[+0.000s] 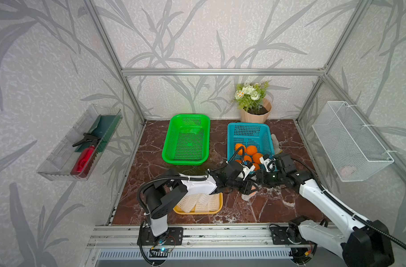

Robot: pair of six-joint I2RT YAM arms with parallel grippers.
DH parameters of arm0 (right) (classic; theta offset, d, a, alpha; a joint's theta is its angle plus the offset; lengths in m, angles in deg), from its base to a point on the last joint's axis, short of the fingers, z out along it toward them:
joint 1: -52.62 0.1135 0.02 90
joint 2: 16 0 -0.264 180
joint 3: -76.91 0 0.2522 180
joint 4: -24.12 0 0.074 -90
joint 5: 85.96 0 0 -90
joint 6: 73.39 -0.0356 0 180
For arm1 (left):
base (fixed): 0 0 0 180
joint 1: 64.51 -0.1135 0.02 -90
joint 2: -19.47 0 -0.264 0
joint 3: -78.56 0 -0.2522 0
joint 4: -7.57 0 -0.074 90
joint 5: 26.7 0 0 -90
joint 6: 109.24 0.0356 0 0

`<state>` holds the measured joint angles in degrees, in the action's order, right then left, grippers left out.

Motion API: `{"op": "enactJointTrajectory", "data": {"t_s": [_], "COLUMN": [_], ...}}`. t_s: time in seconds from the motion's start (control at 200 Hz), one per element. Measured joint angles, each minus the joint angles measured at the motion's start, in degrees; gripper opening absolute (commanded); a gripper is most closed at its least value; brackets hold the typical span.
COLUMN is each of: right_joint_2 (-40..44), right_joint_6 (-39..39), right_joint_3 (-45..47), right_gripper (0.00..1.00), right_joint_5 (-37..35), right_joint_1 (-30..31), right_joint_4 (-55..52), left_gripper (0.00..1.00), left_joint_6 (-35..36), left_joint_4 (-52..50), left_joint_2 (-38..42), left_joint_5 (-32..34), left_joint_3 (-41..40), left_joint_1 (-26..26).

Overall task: Remove foam nets from oranges
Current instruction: Remove the foam net from the orange.

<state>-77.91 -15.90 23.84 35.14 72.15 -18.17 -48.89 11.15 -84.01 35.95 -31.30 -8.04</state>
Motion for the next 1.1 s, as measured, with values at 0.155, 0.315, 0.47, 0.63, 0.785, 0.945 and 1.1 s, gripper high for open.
{"op": "enactJointTrajectory", "data": {"t_s": [0.155,0.315,0.47,0.63,0.785,0.945,1.1], "right_joint_2": [-0.7,-2.3,-2.5,-2.4,-2.3,-1.2,-1.0], "right_joint_6": [-0.3,-0.2,-0.2,0.6,2.2,2.9,4.2], "right_joint_3": [0.0,0.0,0.0,-0.2,-0.4,-0.5,-0.9], "right_gripper": [0.48,0.27,0.10,0.03,0.01,0.00,0.00], "right_joint_5": [0.5,1.0,1.5,1.5,1.6,1.6,2.2], "right_joint_1": [0.0,0.0,0.0,0.0,0.0,0.0,0.0], "right_joint_4": [0.1,0.3,0.7,0.7,0.3,0.9,0.9], "left_gripper": [0.29,0.29,0.48,0.70,0.70,0.66,0.65], "left_joint_6": [0.0,0.0,-0.2,-1.6,-2.4,-2.9,-3.6], "left_joint_4": [0.3,0.3,0.8,2.0,3.1,3.6,3.9], "left_joint_2": [0.0,0.0,0.0,0.0,0.8,1.4,1.3], "left_joint_5": [0.0,0.1,0.1,0.1,-1.0,-3.8,-6.6], "left_joint_3": [-0.2,-0.2,-0.2,-0.6,-1.8,-1.9,-1.7], "left_joint_1": [-0.1,-0.1,-0.2,-0.5,-1.6,-2.8,-3.4]}}
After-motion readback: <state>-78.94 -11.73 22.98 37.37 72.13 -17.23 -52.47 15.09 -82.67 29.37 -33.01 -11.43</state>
